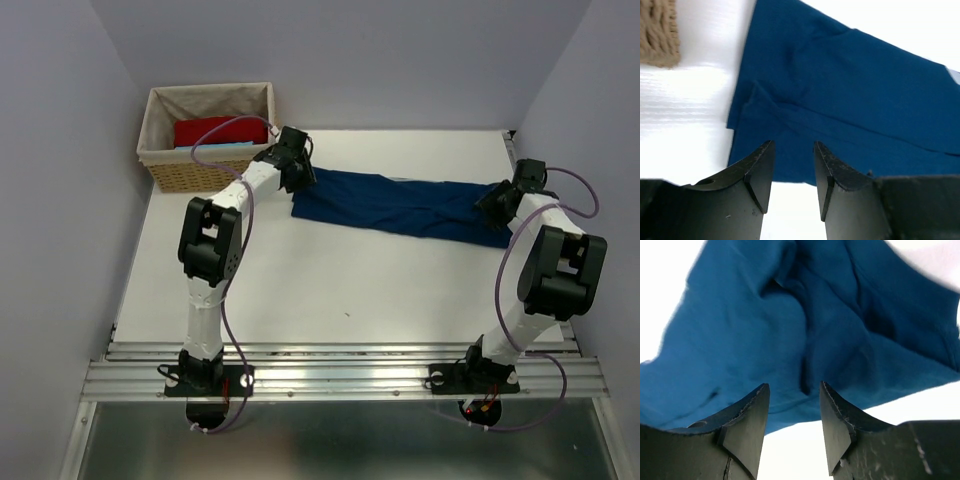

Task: Roll the t-shirts
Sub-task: Fold the T-shirt at the center of the board.

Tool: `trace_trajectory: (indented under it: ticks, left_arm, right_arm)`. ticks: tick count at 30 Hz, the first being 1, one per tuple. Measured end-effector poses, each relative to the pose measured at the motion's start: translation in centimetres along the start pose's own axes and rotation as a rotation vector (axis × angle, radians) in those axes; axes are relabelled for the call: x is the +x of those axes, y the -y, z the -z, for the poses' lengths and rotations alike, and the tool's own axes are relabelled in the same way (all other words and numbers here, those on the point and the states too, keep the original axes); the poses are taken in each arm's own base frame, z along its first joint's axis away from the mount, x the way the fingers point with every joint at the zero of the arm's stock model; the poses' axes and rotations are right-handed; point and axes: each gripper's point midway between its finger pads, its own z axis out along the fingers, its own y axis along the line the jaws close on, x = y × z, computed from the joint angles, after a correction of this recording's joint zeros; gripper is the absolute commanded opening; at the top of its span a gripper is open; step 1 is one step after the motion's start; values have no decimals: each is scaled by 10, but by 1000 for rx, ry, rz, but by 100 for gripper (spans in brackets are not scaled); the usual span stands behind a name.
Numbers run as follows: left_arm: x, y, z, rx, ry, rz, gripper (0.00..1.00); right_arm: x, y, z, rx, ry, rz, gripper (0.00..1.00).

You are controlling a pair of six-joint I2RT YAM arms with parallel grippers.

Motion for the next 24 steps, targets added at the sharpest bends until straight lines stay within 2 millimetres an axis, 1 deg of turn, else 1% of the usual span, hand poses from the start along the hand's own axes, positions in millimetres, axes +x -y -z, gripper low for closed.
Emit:
trace_trajectory:
  ticks: [2,4,6,9,12,20,23,24]
  left_arm:
    - [-3,9,11,24,10,-11,48]
    - [-5,17,22,46,20,-20,48]
    - [-11,25,33,70,38,-26,48]
    - [-20,30,45,87,62,-26,48]
    - [-22,31,47,91,67,-26,48]
    - [-20,30,47,87,61,-27,48]
    - [-20,29,47,87,60,-27,48]
    - [-20,30,47,87,61,-27,48]
  right_arm:
    - [11,8,-4,12,-25,-4,49]
    - [17,12,-6,18,-41,-6,48]
    - [17,11,-6,14,-39,-6,47]
    - [14,9,-7,4,-29,-7,43]
    - [13,8,-8,-1,-25,-7,41]
    - [18,7,-13,-11,-48,-16,40]
    - [24,8,-20,-6,-72,-21,28]
    - [27,9,-22,-3,-80,-22,17]
